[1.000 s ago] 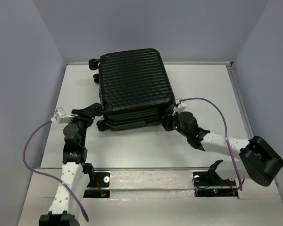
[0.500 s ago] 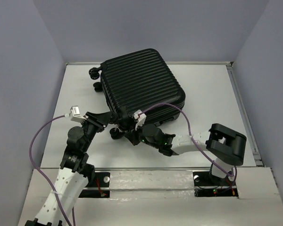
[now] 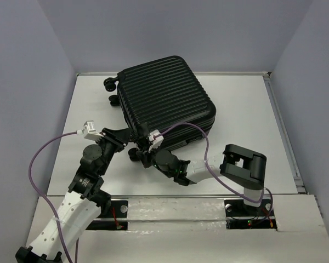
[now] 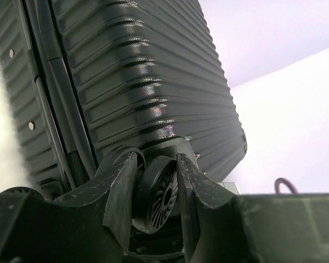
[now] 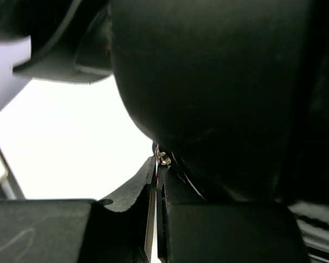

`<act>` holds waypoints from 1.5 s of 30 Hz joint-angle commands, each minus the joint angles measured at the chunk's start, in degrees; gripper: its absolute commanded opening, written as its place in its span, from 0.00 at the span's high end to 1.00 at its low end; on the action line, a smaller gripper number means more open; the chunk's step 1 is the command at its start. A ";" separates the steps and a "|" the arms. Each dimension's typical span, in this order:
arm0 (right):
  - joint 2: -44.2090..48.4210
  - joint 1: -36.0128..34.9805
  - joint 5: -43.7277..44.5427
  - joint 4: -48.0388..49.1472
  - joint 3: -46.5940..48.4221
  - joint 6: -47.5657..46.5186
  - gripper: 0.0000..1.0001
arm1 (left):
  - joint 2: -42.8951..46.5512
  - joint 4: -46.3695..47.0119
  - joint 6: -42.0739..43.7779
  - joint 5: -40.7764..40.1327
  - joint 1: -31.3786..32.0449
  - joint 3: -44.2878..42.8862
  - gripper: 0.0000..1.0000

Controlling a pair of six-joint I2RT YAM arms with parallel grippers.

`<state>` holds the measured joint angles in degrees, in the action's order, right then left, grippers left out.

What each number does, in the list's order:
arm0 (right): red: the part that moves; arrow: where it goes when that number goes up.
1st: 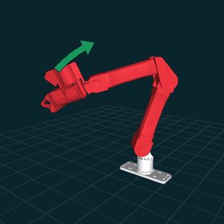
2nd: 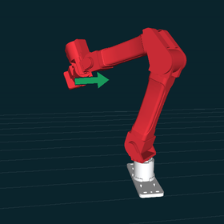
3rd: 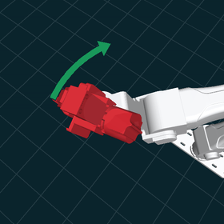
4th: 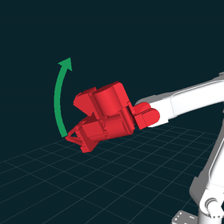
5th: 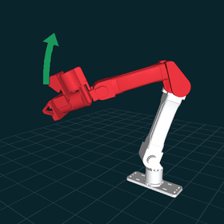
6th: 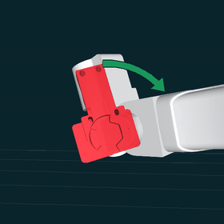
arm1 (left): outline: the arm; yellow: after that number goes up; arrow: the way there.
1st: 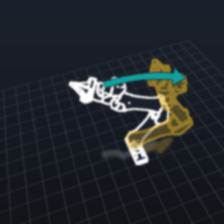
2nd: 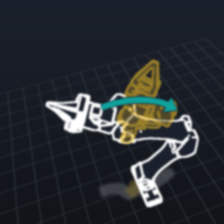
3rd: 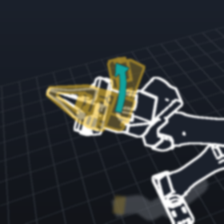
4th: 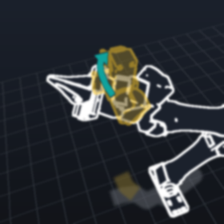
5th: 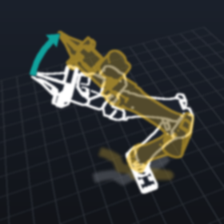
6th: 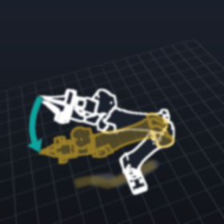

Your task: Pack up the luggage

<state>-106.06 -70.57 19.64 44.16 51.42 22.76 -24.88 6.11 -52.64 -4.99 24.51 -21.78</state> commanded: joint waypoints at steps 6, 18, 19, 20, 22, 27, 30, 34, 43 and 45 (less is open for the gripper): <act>-11.17 -5.55 7.15 20.53 9.56 9.66 0.93 | -2.36 9.27 -8.26 9.92 13.19 -2.74 0.94; -5.30 -10.73 3.66 -2.71 11.07 5.01 0.15 | 2.91 -9.15 2.36 -9.82 13.63 -13.88 0.58; -4.08 -10.73 3.74 -5.11 11.94 4.49 0.09 | 3.87 -10.40 3.33 -11.60 13.63 -14.86 0.38; -3.28 -12.13 3.57 -6.53 11.69 3.96 0.08 | 4.05 -13.11 5.08 -14.66 13.63 -17.05 0.30; -1.44 -12.66 4.70 -8.90 10.03 3.60 0.08 | 4.40 -15.49 7.09 -16.88 13.72 -19.78 0.18; 11.09 -13.19 8.91 -14.16 0.63 4.05 0.14 | 1.96 -19.29 13.60 -19.88 13.63 -27.25 0.01; 18.58 -13.19 11.81 -20.76 -0.44 0.28 0.00 | 0.19 -18.42 14.93 -17.52 13.63 -29.19 0.01; 38.14 -13.19 17.07 -29.46 -3.16 -8.95 0.00 | -2.09 -15.60 17.75 -12.33 13.63 -30.77 0.01; 78.08 -13.19 25.96 -42.40 -5.53 -18.19 0.00 | -3.42 -14.29 23.11 -5.99 13.63 -36.32 0.01; 83.96 -13.19 29.73 -42.49 -7.20 -18.98 0.00 | -2.72 -12.80 23.90 -5.47 13.63 -35.97 0.01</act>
<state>-29.19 -83.66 41.28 8.40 47.16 8.45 -29.19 -11.68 -32.75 -13.19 38.04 -55.33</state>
